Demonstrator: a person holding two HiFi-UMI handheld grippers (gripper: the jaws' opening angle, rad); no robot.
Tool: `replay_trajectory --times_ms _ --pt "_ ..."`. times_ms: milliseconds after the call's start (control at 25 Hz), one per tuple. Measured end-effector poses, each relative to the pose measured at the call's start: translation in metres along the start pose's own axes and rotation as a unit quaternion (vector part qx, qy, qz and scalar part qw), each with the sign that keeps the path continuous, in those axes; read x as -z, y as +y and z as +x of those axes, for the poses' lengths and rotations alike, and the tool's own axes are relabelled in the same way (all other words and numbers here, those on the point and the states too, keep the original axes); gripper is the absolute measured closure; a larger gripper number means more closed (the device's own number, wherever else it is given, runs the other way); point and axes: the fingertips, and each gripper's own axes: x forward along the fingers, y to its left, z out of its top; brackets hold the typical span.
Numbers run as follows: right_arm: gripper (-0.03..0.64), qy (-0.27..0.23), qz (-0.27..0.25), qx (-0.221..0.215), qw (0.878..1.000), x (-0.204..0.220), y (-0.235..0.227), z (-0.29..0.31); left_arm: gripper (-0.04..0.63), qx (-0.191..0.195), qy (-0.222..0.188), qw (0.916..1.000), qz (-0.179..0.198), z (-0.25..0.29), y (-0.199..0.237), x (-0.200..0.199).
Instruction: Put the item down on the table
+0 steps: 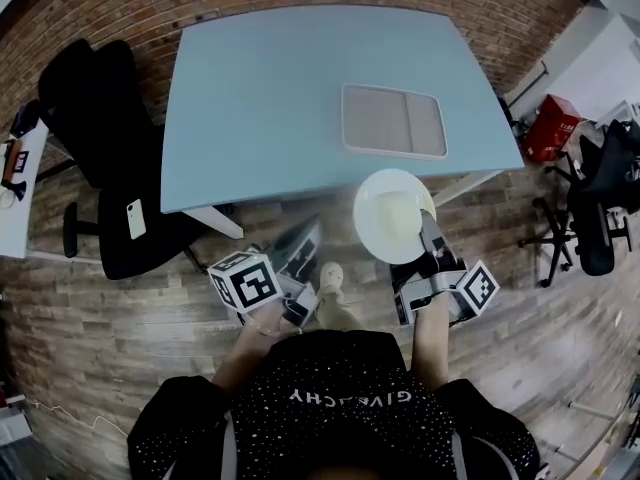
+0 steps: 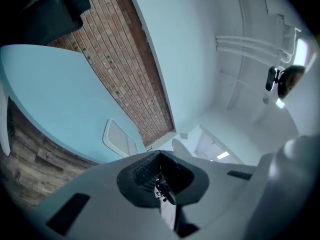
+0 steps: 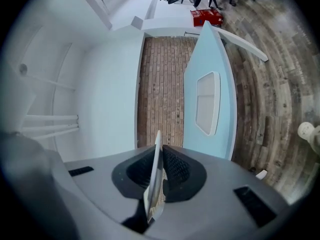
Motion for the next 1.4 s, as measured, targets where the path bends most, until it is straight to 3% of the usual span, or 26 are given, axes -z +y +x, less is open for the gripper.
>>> replay_trajectory --times_ms 440,760,1120,1400 --pt "0.591 0.005 -0.002 0.026 1.0 -0.095 -0.026 0.106 0.584 -0.002 0.009 1.0 -0.001 0.137 0.044 -0.059" --pt "0.591 0.028 -0.052 0.079 0.995 -0.145 -0.079 0.184 0.584 -0.031 0.011 0.9993 0.018 0.198 0.09 -0.083" --pt "0.591 0.04 -0.138 0.192 0.971 -0.166 -0.171 0.282 0.584 -0.087 -0.001 0.9962 0.013 0.212 0.163 -0.112" --pt "0.585 0.068 -0.195 0.233 0.95 -0.153 -0.196 0.305 0.584 -0.077 0.017 0.9968 -0.011 0.222 0.183 -0.11"
